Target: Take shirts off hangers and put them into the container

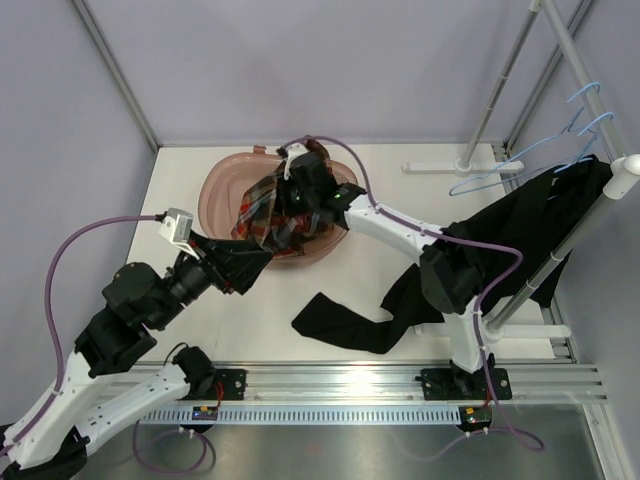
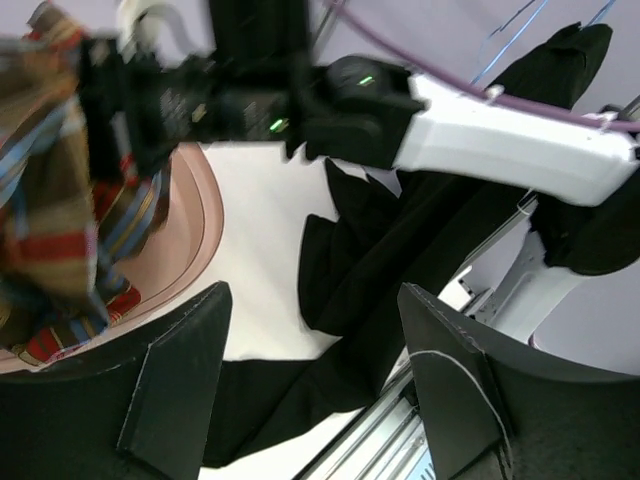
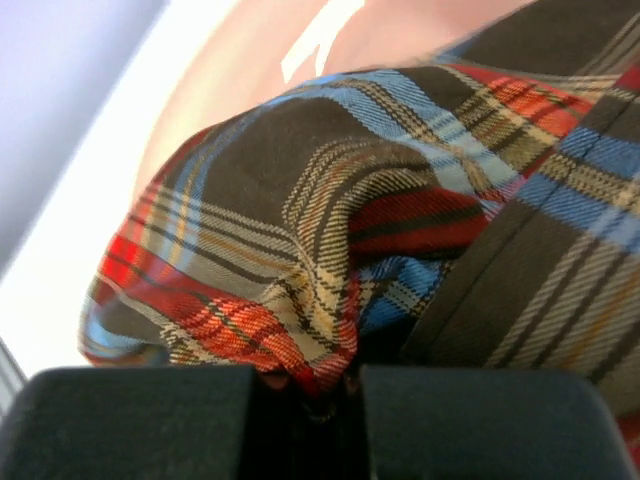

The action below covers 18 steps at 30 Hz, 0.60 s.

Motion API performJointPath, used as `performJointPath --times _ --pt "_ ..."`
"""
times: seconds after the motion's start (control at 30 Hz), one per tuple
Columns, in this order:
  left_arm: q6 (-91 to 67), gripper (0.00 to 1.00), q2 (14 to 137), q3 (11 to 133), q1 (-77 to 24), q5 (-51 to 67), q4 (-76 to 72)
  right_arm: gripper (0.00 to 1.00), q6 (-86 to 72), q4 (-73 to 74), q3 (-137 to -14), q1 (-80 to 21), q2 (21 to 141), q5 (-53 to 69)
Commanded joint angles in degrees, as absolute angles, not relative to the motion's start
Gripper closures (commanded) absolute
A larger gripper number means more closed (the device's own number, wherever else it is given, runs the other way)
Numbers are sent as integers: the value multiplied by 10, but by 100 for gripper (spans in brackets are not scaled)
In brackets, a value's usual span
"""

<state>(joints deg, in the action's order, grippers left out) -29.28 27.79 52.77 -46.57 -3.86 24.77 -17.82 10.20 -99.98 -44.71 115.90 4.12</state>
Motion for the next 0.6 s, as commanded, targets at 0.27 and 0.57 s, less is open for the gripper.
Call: performJointPath --times 0.27,0.57 --pt "-234 31 275 615 -468 -48 267 18 -144 191 -922 -470 1050 -139" --pt "-132 27 381 713 -468 -6 273 5 -152 243 -822 -585 913 -220"
